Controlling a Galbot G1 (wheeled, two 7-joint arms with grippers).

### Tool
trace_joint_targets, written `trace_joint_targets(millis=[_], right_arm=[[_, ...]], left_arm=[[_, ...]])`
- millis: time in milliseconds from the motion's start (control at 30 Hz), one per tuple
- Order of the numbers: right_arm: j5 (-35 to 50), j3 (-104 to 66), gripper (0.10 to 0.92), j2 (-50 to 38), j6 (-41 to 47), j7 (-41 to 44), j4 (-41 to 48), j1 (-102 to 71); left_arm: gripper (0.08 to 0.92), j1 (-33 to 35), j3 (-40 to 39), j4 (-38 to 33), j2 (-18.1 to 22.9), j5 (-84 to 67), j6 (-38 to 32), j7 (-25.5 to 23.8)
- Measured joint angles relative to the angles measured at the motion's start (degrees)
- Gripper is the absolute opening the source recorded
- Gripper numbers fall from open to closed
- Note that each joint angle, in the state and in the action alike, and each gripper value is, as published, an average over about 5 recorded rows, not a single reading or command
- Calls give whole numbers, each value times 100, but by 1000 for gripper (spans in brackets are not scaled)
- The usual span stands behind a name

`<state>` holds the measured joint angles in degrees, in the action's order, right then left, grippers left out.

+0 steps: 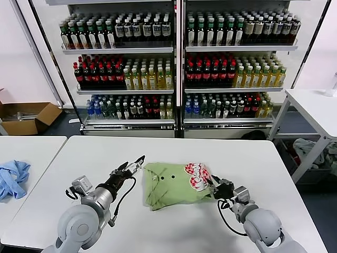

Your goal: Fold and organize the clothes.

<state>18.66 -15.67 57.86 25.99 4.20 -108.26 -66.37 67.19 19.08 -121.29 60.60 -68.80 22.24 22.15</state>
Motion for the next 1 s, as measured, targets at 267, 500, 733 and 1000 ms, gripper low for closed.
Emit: trace_joint_targets(millis=[267, 500, 733, 1000], right_arm=[[94, 177, 615, 383, -87, -256, -23, 232], [464, 643, 794, 826, -15, -541, 493, 714], [720, 883, 823, 969, 175, -860, 728, 808], [862, 942, 823, 904, 251, -1083, 390, 775]], left_arm=[[823, 24, -13, -89, -33, 99, 5, -33], [823, 196, 99, -242, -44, 245, 2, -109], [823, 406, 253, -301, -38, 340, -10, -177], [823, 471, 279, -346, -19, 413, -13, -184]])
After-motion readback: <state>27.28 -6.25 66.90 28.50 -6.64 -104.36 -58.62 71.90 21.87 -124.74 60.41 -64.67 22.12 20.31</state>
